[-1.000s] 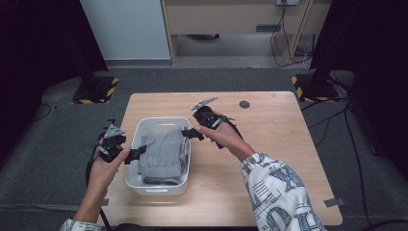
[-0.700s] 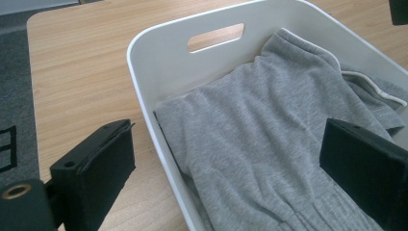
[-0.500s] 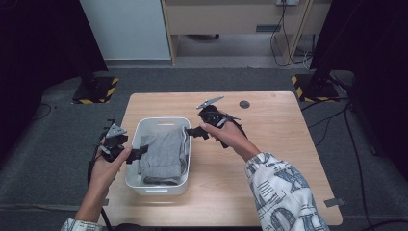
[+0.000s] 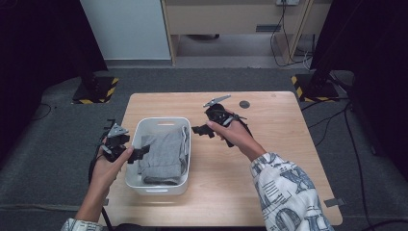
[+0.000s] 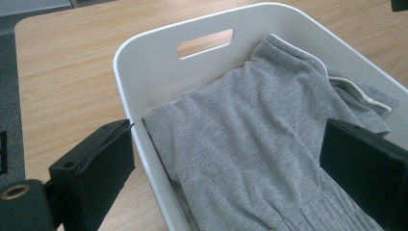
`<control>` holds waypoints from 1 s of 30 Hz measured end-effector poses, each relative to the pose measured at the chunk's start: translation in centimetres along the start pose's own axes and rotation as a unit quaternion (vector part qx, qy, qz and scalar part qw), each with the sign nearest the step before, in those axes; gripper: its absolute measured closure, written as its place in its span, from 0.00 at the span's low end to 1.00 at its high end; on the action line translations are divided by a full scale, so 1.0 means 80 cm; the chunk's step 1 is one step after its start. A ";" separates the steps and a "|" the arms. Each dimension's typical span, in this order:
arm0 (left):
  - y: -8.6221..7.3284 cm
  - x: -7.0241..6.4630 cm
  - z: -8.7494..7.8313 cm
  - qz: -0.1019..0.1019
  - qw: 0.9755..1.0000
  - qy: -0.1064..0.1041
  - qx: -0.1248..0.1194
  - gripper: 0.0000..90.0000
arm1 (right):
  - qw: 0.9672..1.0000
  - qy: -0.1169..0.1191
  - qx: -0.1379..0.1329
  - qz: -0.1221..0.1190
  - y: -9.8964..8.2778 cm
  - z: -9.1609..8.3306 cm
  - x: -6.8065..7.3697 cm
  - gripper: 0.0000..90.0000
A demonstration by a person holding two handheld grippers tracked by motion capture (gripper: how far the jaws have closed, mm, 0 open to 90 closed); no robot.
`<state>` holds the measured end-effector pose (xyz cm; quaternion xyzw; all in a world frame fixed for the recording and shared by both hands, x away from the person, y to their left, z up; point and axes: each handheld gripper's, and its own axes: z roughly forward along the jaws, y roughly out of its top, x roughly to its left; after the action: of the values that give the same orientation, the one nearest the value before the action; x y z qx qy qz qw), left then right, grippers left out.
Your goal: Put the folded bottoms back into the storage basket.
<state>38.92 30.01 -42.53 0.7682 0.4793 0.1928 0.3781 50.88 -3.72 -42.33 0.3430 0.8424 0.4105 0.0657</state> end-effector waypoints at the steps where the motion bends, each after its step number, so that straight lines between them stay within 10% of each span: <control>1: 0.000 0.000 0.000 0.000 1.000 0.001 0.000 0.04 | 1.000 -0.001 0.001 0.001 -0.001 -0.001 -0.001 0.10; 30: 0.007 -0.011 -0.001 0.008 1.000 0.003 -0.020 0.05 | 0.999 -0.045 -0.023 0.020 -0.027 -0.046 -0.043 0.08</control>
<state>38.81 29.11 -41.99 0.7638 0.4702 0.2080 0.3903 50.92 -9.21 -42.16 0.3763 0.8219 0.4151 0.1029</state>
